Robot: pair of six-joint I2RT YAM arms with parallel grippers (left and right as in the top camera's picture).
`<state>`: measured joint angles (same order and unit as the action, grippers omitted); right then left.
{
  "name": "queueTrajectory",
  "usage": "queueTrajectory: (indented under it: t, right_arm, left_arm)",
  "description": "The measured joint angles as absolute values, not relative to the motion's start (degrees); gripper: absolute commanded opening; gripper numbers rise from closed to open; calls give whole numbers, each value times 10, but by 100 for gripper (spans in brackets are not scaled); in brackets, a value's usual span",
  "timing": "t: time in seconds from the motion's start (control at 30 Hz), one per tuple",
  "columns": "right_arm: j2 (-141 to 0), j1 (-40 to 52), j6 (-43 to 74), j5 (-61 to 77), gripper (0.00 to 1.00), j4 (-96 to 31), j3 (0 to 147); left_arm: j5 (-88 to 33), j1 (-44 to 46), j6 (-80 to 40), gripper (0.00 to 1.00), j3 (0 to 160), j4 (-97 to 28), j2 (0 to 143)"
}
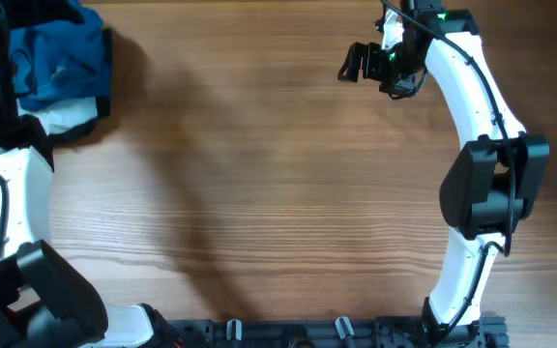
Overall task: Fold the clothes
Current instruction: 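Carry the bundle left and place it on the clothes stack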
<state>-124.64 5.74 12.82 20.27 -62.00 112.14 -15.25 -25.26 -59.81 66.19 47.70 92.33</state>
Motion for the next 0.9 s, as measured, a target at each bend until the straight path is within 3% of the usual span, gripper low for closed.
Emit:
queueTrajectory:
  t: [0.13,0.3,0.57,0.77,0.9]
  right_arm:
    - [-1246,57,128,203,99,-635,1121]
    - [-1246,57,128,203,99,-641,1121]
    - [-1246,57,128,203,100,-631,1121]
    - [-1246,57,128,203,99,-630,1121]
    - [-1246,57,130,203,99,-634,1121]
  left_arm:
    - [-105,-253,-475,4,663,526,935]
    - [-55,-253,-439,4,683,533,983]
    - [19,-253,-647,4,849,337,1077]
    - [1,-252,-699,4,1113,199,1145]
    - [-60,-252,-707,4,1185,85,1179]
